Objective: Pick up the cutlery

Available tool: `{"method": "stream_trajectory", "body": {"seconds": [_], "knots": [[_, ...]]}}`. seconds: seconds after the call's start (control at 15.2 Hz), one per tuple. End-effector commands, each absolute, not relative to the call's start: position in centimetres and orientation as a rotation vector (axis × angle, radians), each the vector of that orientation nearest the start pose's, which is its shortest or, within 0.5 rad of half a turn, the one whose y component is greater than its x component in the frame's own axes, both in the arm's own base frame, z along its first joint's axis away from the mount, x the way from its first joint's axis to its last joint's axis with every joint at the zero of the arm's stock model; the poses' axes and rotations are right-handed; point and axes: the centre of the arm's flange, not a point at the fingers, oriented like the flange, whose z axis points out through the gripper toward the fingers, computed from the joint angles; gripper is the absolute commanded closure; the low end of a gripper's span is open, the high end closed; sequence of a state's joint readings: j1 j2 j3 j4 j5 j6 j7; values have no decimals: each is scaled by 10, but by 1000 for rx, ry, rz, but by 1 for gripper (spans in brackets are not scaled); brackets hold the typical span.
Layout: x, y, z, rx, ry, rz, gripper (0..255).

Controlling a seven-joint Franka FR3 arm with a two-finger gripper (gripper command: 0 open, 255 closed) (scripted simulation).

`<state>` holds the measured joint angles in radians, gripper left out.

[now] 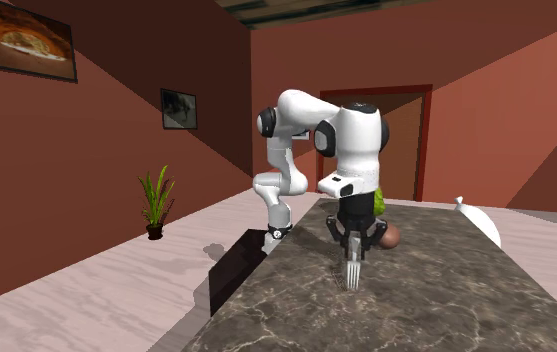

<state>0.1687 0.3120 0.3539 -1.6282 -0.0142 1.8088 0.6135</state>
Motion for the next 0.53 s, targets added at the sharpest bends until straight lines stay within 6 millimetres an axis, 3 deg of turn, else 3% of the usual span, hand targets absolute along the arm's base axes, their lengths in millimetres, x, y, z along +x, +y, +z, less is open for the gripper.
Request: {"method": "stream_trajectory", "body": {"seconds": [0.0,0.46], "knots": [[561,297,450,-3111,150,226,255],[561,297,487,-3111,150,226,255]]}}
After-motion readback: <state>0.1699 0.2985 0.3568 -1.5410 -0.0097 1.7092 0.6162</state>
